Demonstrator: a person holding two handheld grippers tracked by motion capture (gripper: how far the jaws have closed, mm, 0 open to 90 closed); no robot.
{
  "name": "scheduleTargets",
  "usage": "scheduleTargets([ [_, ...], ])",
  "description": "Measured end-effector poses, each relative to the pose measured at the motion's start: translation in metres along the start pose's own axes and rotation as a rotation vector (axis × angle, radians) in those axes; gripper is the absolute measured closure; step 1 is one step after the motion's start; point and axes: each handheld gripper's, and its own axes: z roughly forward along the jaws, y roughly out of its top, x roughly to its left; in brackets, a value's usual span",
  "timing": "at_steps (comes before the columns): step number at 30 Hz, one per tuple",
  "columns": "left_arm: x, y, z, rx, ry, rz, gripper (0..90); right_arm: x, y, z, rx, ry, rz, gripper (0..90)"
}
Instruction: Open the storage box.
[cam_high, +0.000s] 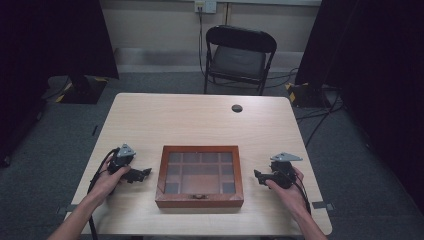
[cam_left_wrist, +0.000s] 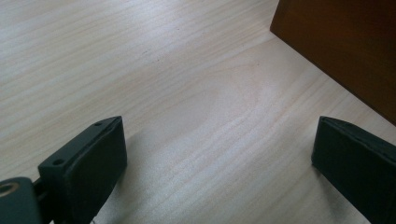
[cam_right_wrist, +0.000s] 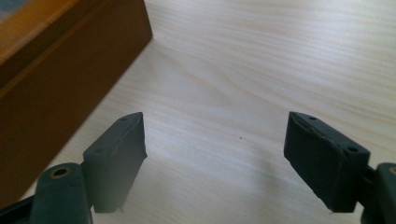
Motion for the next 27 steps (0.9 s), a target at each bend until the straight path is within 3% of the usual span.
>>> scheduleTargets([
  [12,0.000,0.001,0.001,0.014,-0.002,0.010,0.0,0.008,0.017,-0.021,-0.069,0.100,0.005,29.6],
  [16,0.000,0.001,0.001,0.014,-0.002,0.010,0.0,0.013,0.023,-0.027,-0.065,0.135,0.003,32.1],
  [27,0.000,0.001,0.001,0.014,-0.002,0.010,0.0,0.035,0.038,-0.039,-0.077,0.306,-0.029,43.3],
])
